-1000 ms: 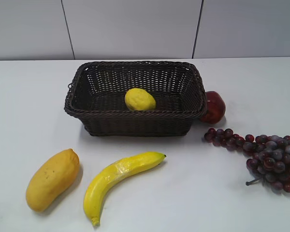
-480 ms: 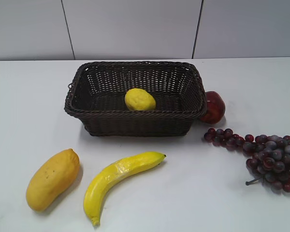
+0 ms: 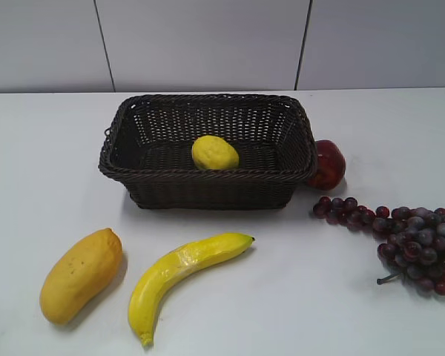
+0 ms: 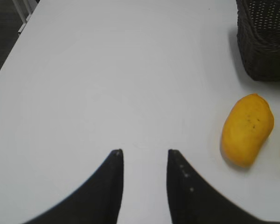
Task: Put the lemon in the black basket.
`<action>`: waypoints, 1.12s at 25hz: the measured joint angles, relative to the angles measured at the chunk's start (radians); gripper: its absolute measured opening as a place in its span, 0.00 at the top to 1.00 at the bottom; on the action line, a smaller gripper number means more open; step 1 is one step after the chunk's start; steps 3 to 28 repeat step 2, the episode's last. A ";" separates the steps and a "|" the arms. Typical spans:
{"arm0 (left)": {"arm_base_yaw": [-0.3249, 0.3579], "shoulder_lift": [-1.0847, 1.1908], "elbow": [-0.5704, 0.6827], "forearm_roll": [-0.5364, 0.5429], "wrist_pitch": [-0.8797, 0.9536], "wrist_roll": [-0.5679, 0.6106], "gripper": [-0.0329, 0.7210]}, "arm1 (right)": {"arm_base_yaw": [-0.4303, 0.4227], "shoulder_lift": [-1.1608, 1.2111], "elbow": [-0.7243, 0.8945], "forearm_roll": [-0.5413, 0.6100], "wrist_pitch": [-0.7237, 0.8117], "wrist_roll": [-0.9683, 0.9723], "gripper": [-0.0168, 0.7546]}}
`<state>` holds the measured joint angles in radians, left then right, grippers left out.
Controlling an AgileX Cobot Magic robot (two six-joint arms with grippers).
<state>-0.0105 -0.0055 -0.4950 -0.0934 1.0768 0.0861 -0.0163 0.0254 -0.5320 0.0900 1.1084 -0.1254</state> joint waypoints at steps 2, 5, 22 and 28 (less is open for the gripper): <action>0.000 0.000 0.000 0.000 0.000 0.000 0.64 | 0.000 -0.023 0.000 0.000 -0.001 0.000 0.24; 0.000 0.000 0.000 0.000 0.000 0.000 0.64 | 0.000 -0.023 0.000 0.000 -0.001 0.000 0.24; 0.000 0.000 0.000 0.000 0.000 0.000 0.64 | 0.000 -0.023 0.000 0.000 -0.001 0.000 0.24; 0.000 0.000 0.000 0.000 0.000 0.000 0.64 | 0.000 -0.023 0.000 0.000 -0.001 0.000 0.24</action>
